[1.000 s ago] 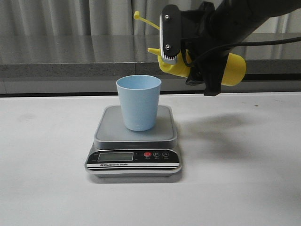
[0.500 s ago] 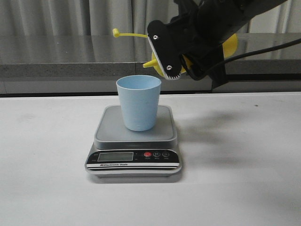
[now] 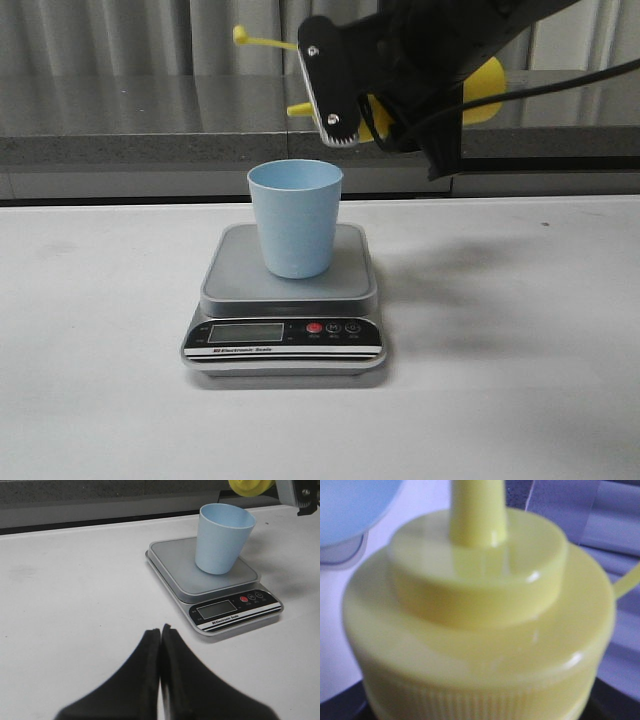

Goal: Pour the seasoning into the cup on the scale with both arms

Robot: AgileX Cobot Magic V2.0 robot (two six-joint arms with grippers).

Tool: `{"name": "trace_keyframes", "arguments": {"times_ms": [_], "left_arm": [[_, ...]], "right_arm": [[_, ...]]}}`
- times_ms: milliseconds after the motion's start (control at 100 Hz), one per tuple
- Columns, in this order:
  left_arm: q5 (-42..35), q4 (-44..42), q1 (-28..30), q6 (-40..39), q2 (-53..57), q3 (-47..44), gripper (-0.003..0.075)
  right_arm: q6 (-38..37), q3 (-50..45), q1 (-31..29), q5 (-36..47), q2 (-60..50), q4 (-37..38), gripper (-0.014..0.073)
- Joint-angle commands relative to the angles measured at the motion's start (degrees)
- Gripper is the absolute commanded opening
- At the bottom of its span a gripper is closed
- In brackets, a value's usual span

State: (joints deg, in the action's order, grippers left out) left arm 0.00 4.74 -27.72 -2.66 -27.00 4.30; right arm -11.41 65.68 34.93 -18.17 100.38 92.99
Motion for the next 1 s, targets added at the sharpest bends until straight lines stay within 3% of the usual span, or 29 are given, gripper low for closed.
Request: {"name": "trace_keyframes", "arguments": {"times_ms": [0, 270, 410, 710, 850, 990], "left_arm": [[-4.7, 0.1, 0.1, -0.6, -0.4, 1.6, -0.0020], [-4.7, 0.1, 0.1, -0.6, -0.4, 1.6, -0.0020], [-4.7, 0.1, 0.1, -0.6, -0.4, 1.6, -0.0020], [-4.7, 0.1, 0.1, -0.6, -0.4, 1.6, -0.0020], [-4.7, 0.1, 0.1, -0.6, -0.4, 1.6, -0.0020], [-4.7, 0.1, 0.1, -0.6, -0.4, 1.6, -0.0020]], "right_arm": [[-5.4, 2.1, -1.6, 2.4, -5.0, -6.1, -0.0058], [-5.8, 2.0, -8.8, 13.9, -9.3, -35.5, -0.0058], [-5.5, -0.3, -12.6, 21.8, -10.0, -46.0, -0.0058], [-1.4, -13.3, -19.3, 48.4, -9.9, -69.7, -0.0058], [-1.3, -18.6, -21.4, 60.5, -8.1, -76.2, -0.0058], [-1.4, -20.6, -21.9, 68.6, -3.9, -76.7, -0.0058]]}}
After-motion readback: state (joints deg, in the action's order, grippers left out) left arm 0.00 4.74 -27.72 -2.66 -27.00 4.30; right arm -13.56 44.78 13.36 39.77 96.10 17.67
